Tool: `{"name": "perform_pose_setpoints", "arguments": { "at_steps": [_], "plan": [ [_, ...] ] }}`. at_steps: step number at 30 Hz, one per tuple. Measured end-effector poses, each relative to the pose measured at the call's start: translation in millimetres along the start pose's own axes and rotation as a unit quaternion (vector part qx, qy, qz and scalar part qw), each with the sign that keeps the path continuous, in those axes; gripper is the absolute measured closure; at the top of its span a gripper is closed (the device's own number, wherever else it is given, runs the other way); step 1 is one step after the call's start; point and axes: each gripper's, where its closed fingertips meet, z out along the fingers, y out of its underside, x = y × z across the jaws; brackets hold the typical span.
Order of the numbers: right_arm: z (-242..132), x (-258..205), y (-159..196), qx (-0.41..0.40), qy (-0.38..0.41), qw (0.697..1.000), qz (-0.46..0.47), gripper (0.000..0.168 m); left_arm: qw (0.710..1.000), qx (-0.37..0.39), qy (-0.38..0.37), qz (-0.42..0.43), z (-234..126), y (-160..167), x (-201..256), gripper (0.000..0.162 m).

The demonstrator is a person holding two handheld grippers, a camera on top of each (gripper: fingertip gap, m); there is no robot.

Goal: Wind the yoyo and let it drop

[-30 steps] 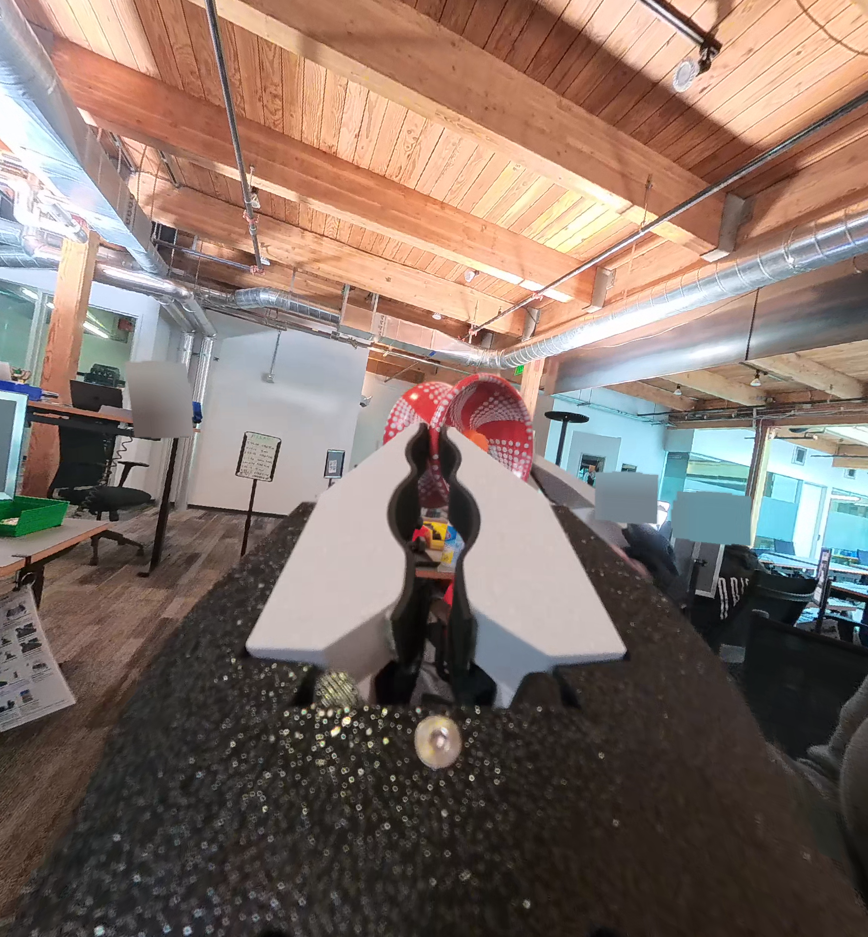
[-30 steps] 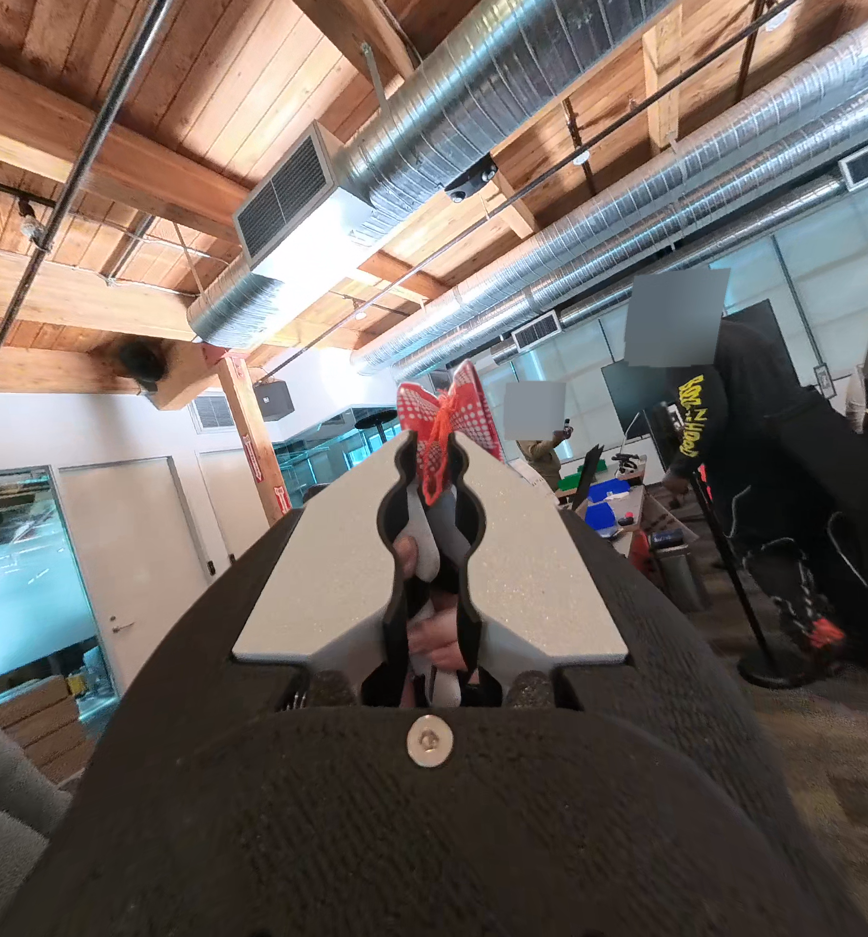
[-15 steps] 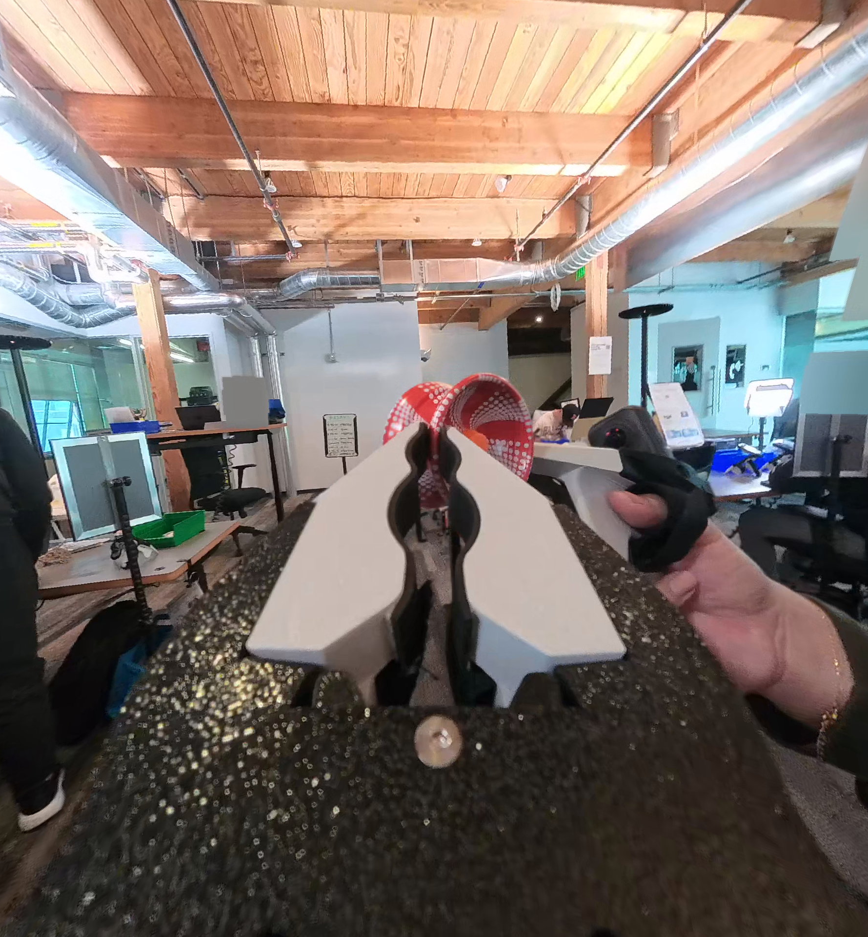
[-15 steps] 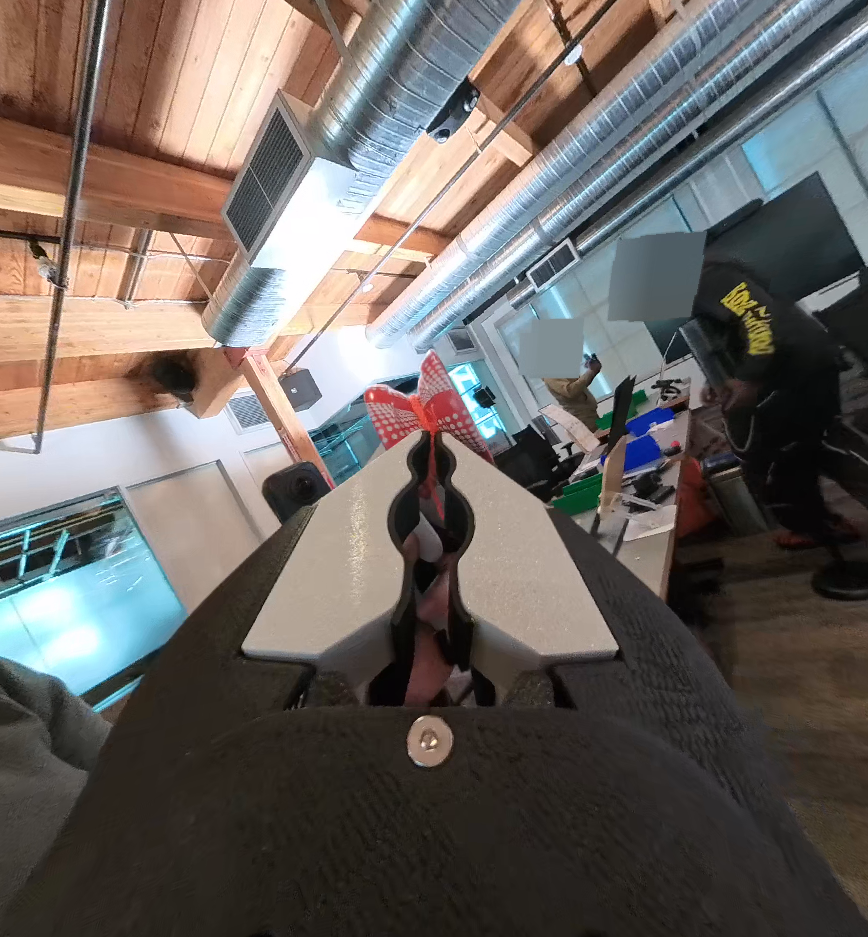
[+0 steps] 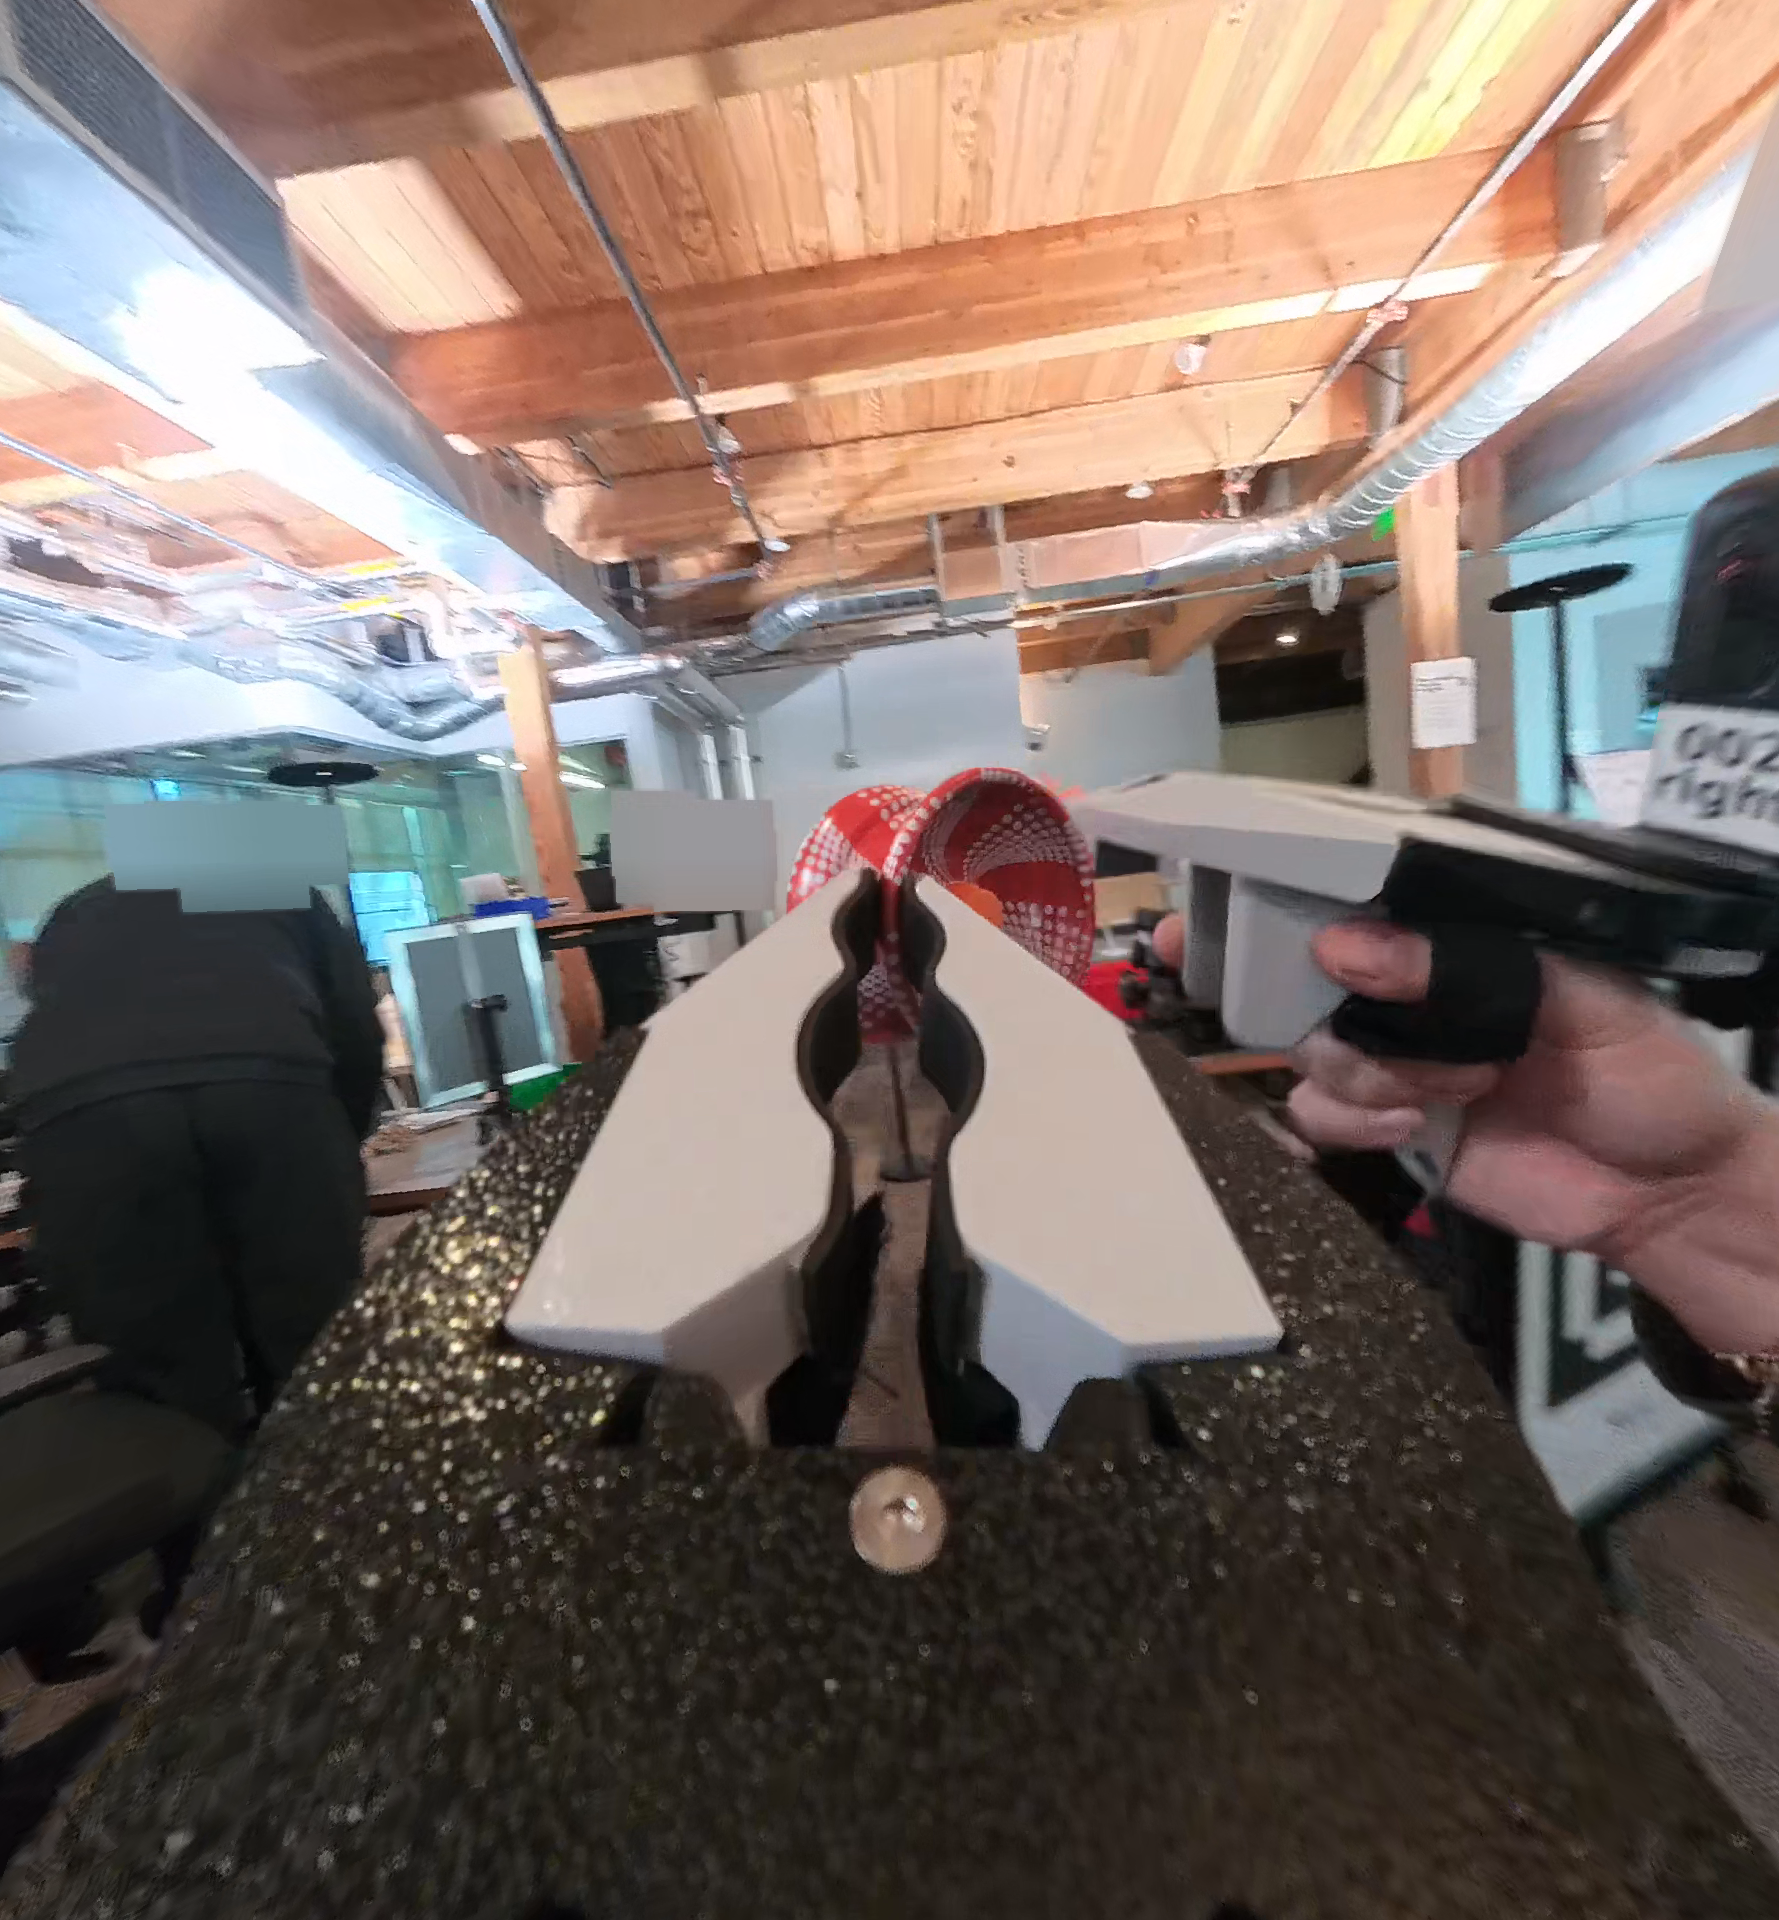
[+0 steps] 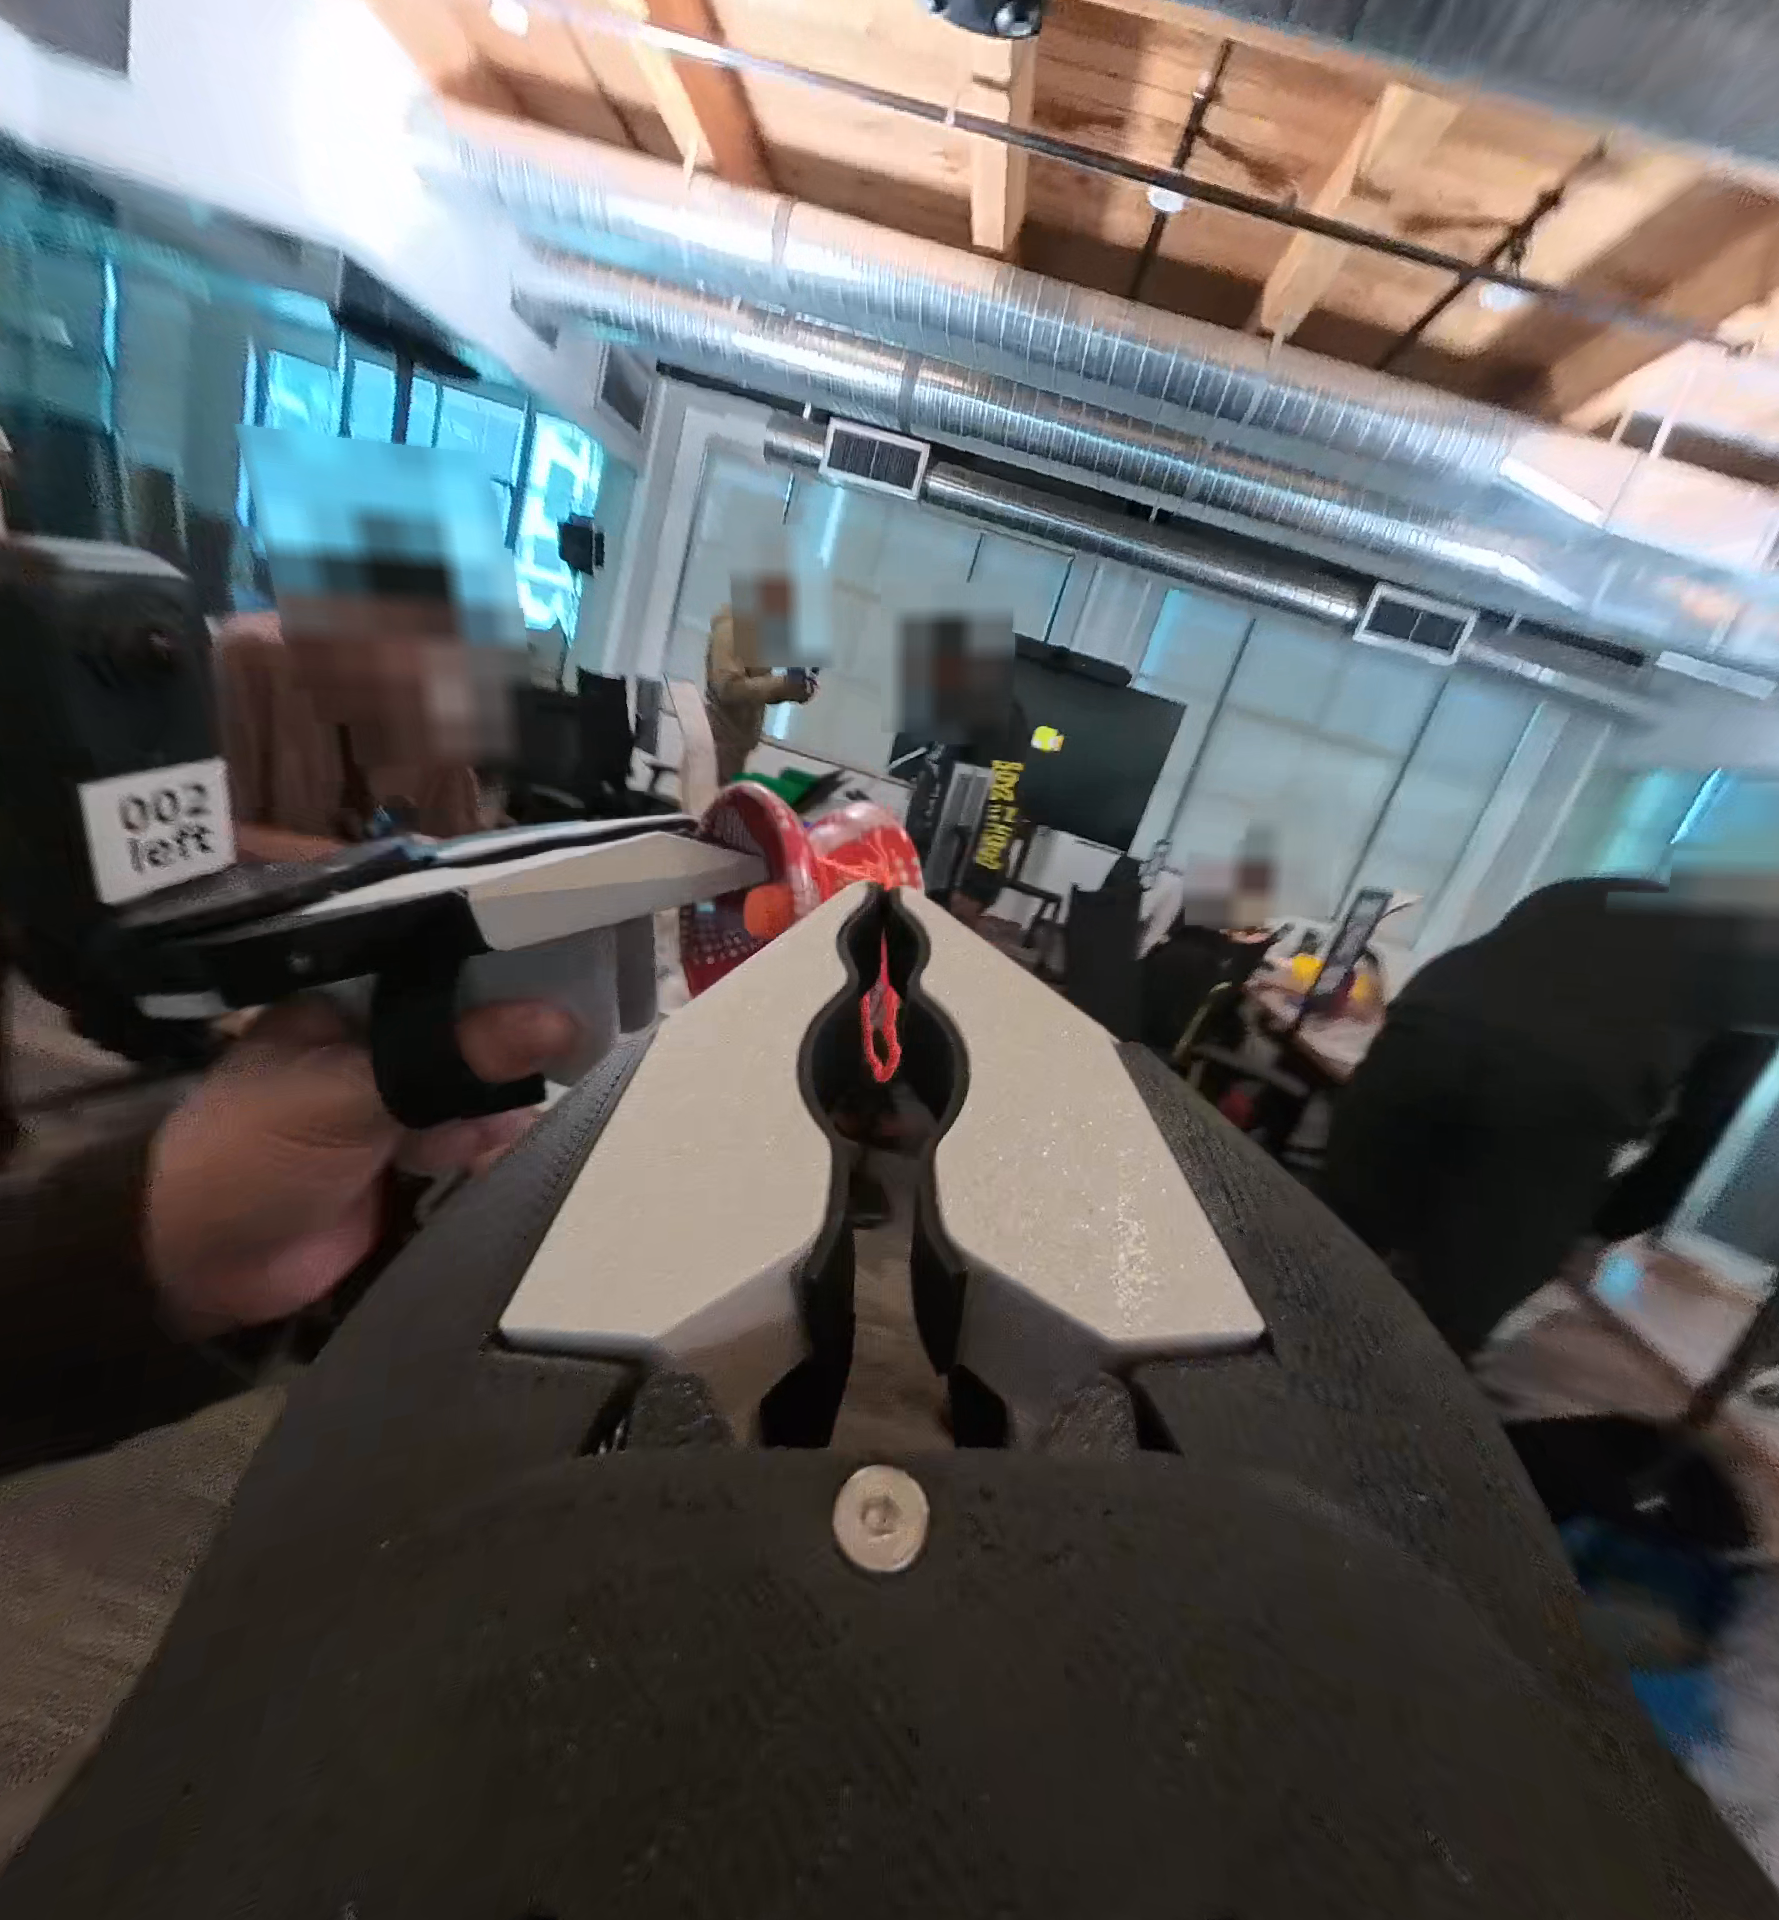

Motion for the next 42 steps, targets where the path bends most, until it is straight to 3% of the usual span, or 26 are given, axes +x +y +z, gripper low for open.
{"name": "perform_pose_setpoints", "arguments": {
  "at_steps": [4,7,10,13,17,19,22,24,26,27,29,31,32,34,39,42],
  "plan": [
    [49,0,-4,-0.030,-0.017,0.991,-0.129,0.168,0.998,0.006,-0.051,-0.028,-3,6,-42,0.160],
    [87,2,7,-0.053,-0.033,0.983,-0.173,0.168,0.992,-0.019,-0.105,-0.066,-26,27,-81,0.123],
    [111,-2,31,-0.080,-0.062,0.979,-0.175,0.168,0.986,-0.086,-0.112,-0.091,-75,59,-99,0.091],
    [123,-15,65,-0.111,-0.088,0.977,-0.161,0.168,0.967,-0.136,-0.160,-0.142,-148,77,-120,0.079],
    [116,-32,129,-0.173,-0.105,0.968,-0.147,0.168,0.939,-0.171,-0.231,-0.191,-234,81,-129,0.076],
    [98,-46,183,-0.225,-0.122,0.960,-0.113,0.168,0.930,-0.168,-0.263,-0.195,-262,77,-129,0.078],
    [71,-67,274,-0.321,-0.153,0.929,-0.102,0.168,0.922,-0.166,-0.290,-0.193,-284,73,-126,0.080],
    [80,-62,293,-0.337,-0.156,0.920,-0.123,0.168,0.919,-0.181,-0.288,-0.198,-286,77,-121,0.078],
    [120,-36,257,-0.293,-0.123,0.934,-0.161,0.168,0.915,-0.211,-0.281,-0.196,-284,81,-116,0.076],
    [144,-10,212,-0.245,-0.079,0.947,-0.191,0.168,0.915,-0.224,-0.279,-0.188,-283,81,-114,0.075],
    [170,55,81,-0.103,0.053,0.967,-0.227,0.168,0.919,-0.234,-0.264,-0.175,-278,76,-108,0.066],
    [159,91,-30,0.019,0.121,0.971,-0.207,0.168,0.922,-0.234,-0.253,-0.179,-275,72,-104,0.061],
    [155,97,-59,0.040,0.121,0.972,-0.199,0.168,0.923,-0.230,-0.251,-0.180,-274,69,-103,0.061],
    [155,94,-80,0.046,0.097,0.973,-0.205,0.168,0.924,-0.221,-0.251,-0.187,-276,66,-102,0.060],
    [168,72,-50,-0.013,0.047,0.972,-0.228,0.168,0.916,-0.241,-0.267,-0.178,-275,69,-102,0.048],
    [171,77,-37,-0.032,0.054,0.971,-0.229,0.168,0.904,-0.278,-0.292,-0.143,-269,70,-109,0.020]
  ]
}}
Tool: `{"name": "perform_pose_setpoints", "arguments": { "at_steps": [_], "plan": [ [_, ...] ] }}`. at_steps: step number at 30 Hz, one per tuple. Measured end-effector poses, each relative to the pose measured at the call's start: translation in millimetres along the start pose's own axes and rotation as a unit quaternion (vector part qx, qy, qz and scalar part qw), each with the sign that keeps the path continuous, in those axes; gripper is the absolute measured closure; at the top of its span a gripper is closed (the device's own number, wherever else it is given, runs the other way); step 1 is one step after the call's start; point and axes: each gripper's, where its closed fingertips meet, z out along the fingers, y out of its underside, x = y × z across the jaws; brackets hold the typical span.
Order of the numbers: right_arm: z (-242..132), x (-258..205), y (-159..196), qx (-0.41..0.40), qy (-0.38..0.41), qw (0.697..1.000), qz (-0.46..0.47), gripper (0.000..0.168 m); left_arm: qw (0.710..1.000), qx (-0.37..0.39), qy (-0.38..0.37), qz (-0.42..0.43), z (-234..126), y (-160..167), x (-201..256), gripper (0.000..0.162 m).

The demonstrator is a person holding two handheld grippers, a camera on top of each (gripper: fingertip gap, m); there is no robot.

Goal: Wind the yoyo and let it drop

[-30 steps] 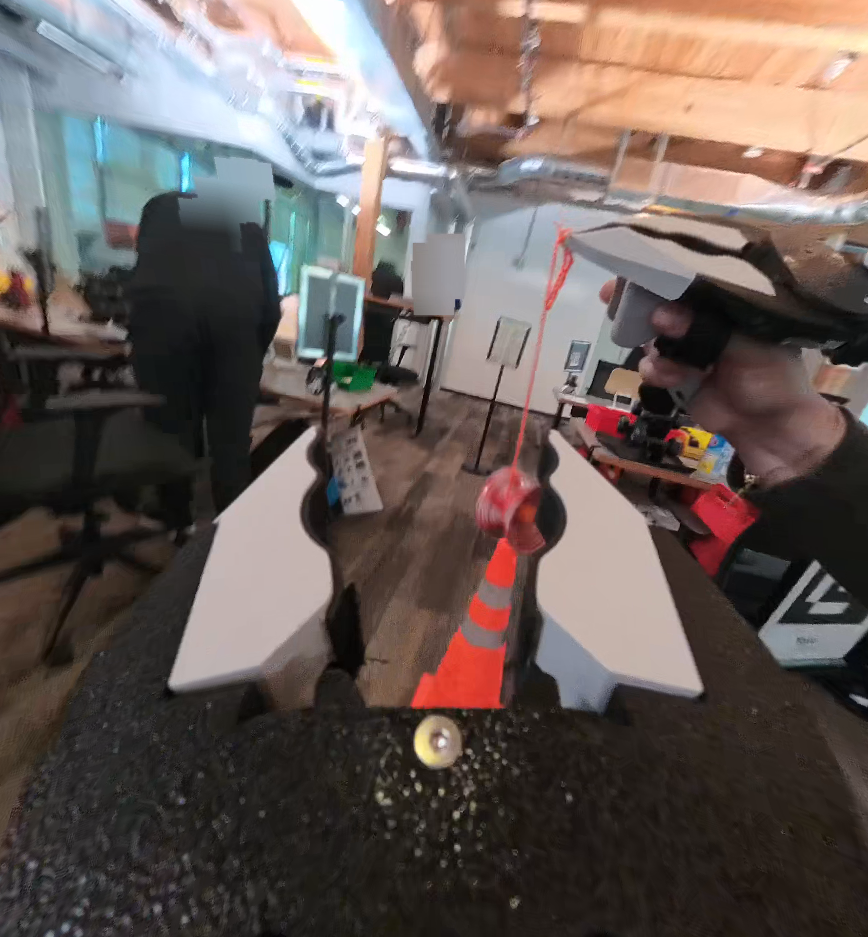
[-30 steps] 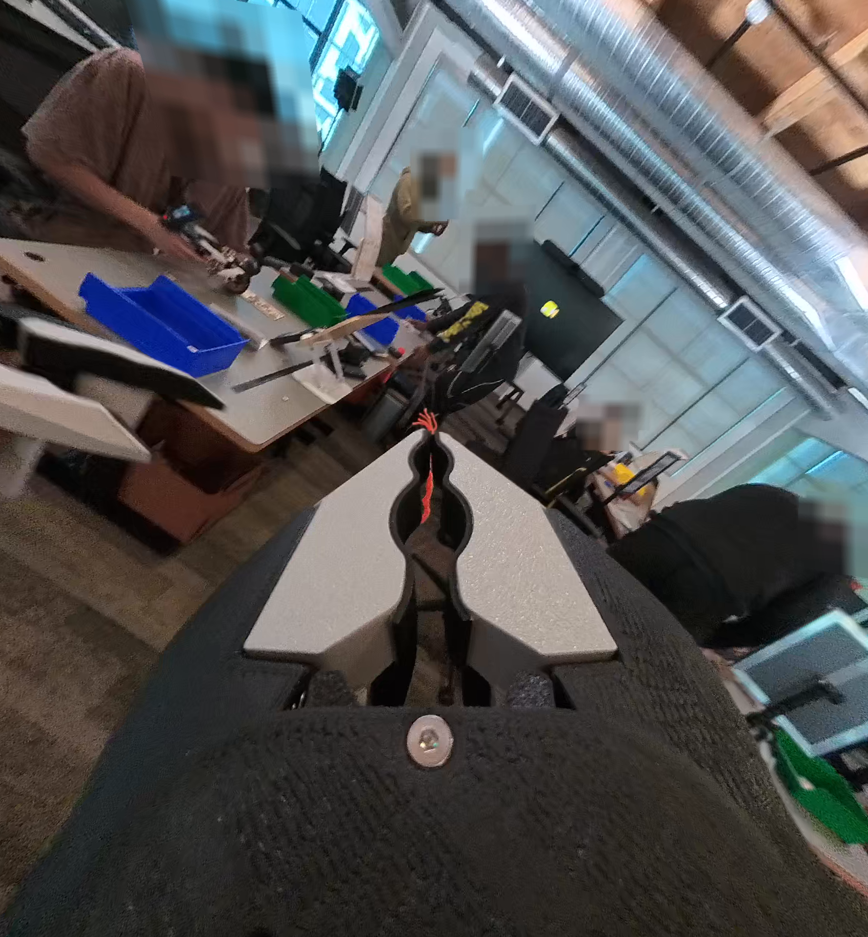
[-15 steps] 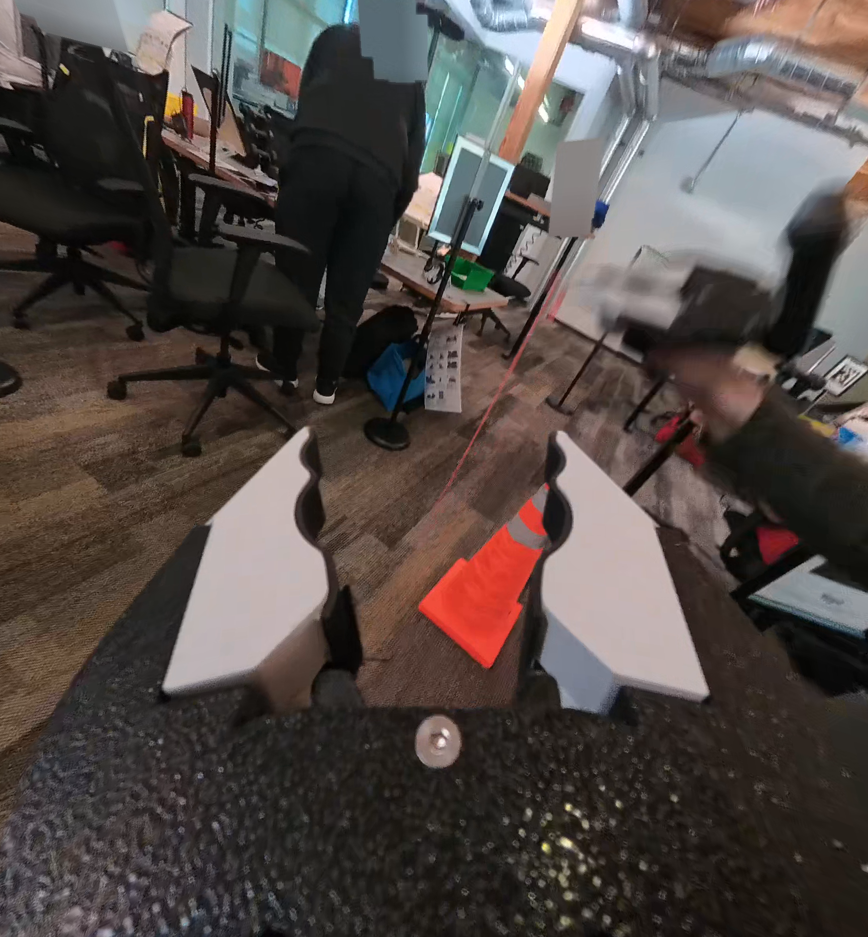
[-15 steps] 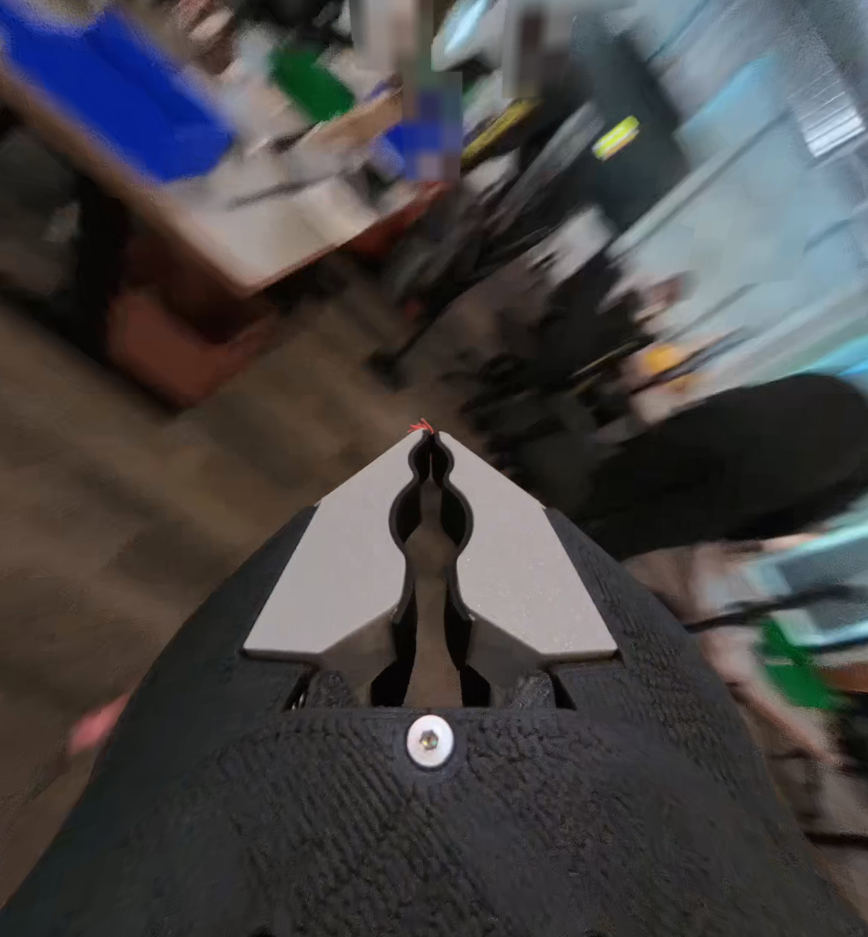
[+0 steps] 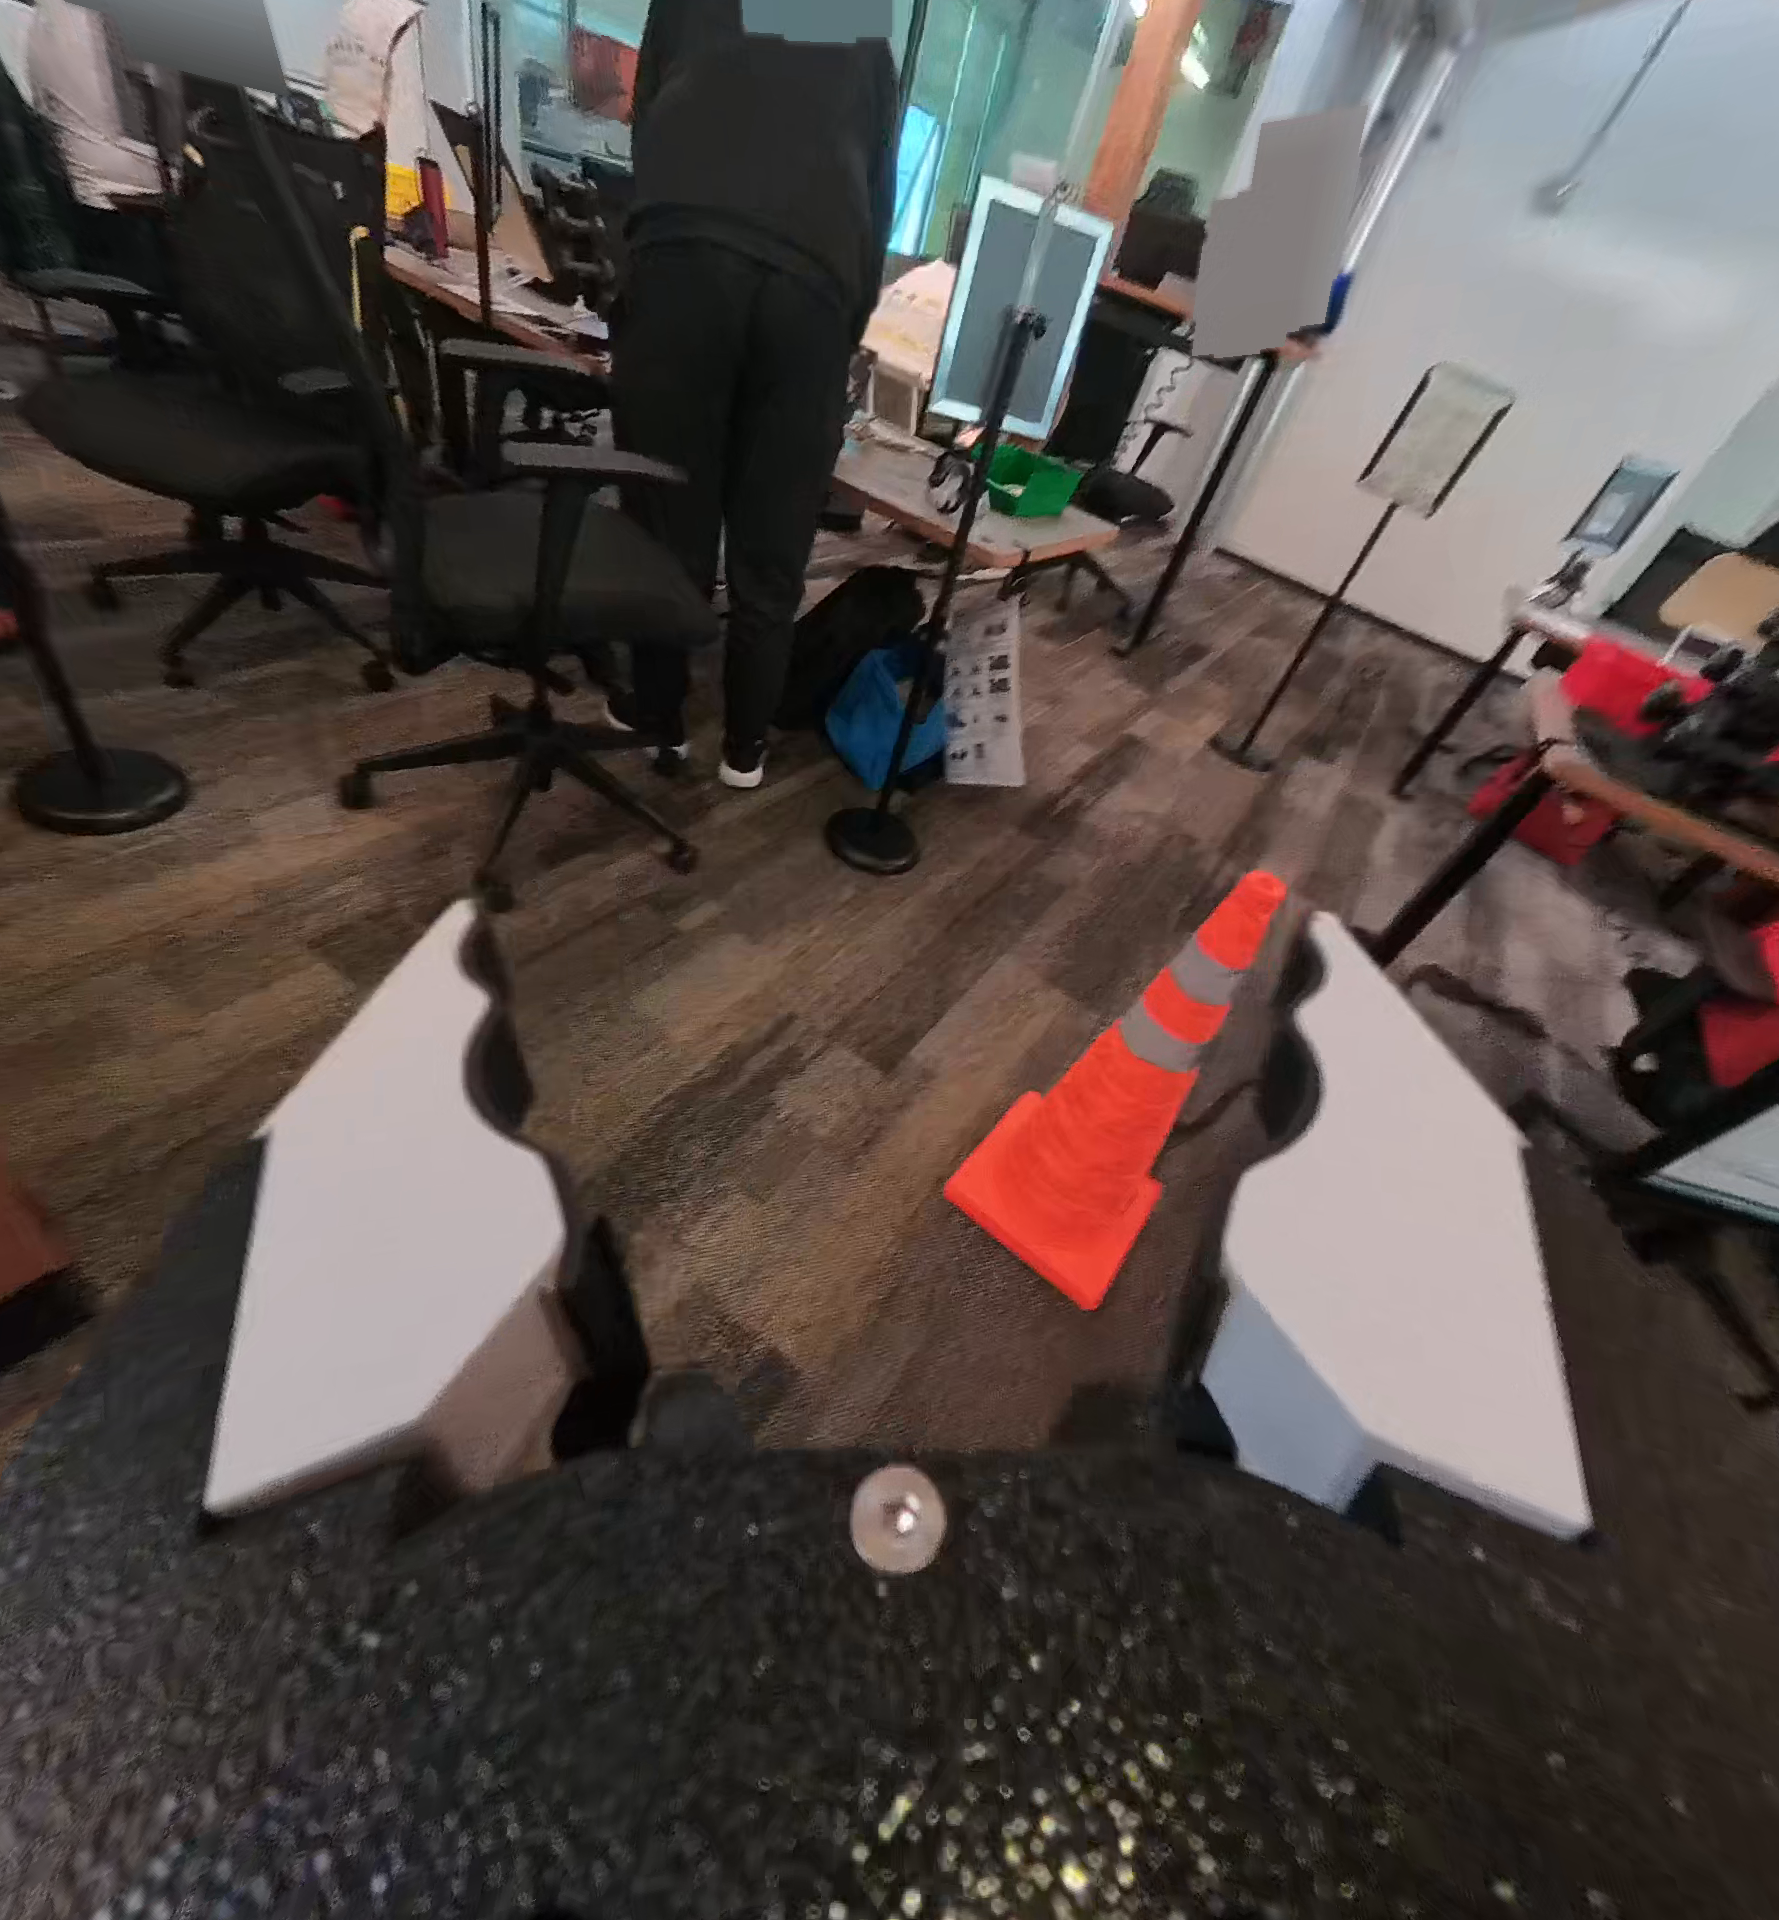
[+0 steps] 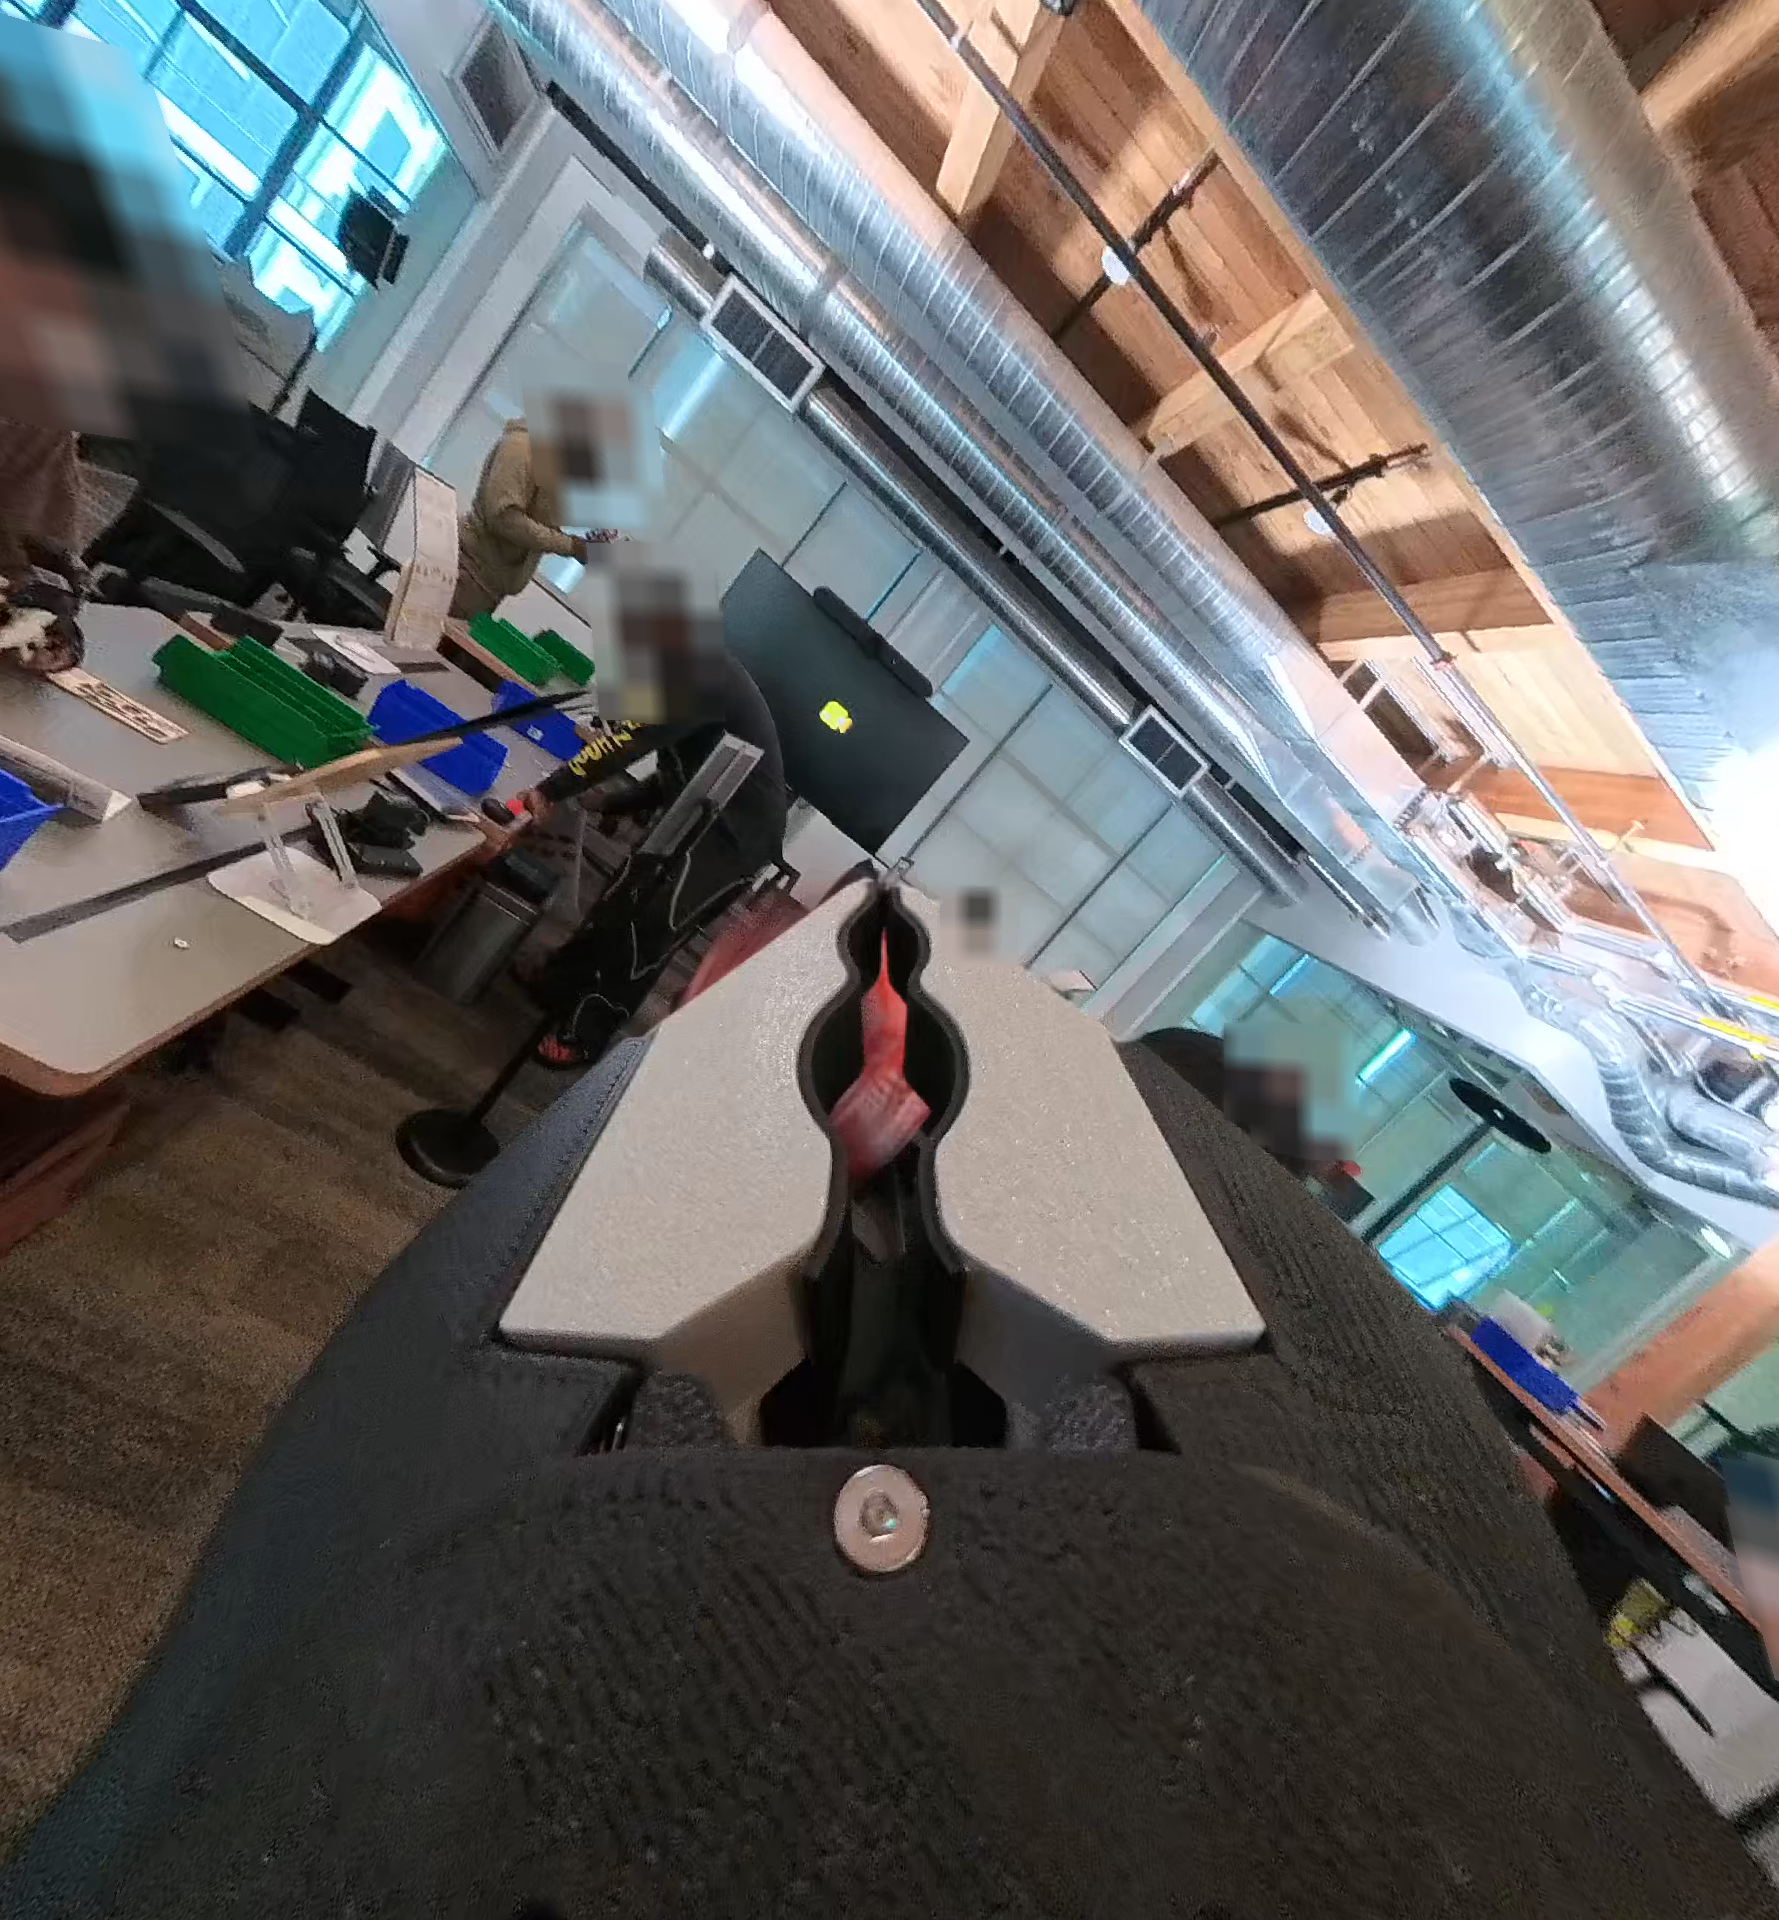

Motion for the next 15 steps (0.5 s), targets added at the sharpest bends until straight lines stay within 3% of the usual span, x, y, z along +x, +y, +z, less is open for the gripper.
{"name": "perform_pose_setpoints", "arguments": {
  "at_steps": [3,7,11,15],
  "plan": [
    [-2,2,5,-0.004,0.001,1.000,0.000,0.168,0.999,-0.003,-0.006,0.037,6,-9,11,0.004],
    [-12,-17,33,-0.042,-0.030,0.999,0.017,0.168,0.996,-0.016,-0.027,0.086,16,-15,24,0.003],
    [-35,-72,121,-0.162,-0.086,0.982,0.040,0.168,0.995,-0.043,-0.017,0.092,29,-6,32,0.003],
    [-77,-138,237,-0.314,-0.132,0.935,0.098,0.168,0.989,-0.096,-0.040,0.105,50,17,29,0.003]
  ]
}}
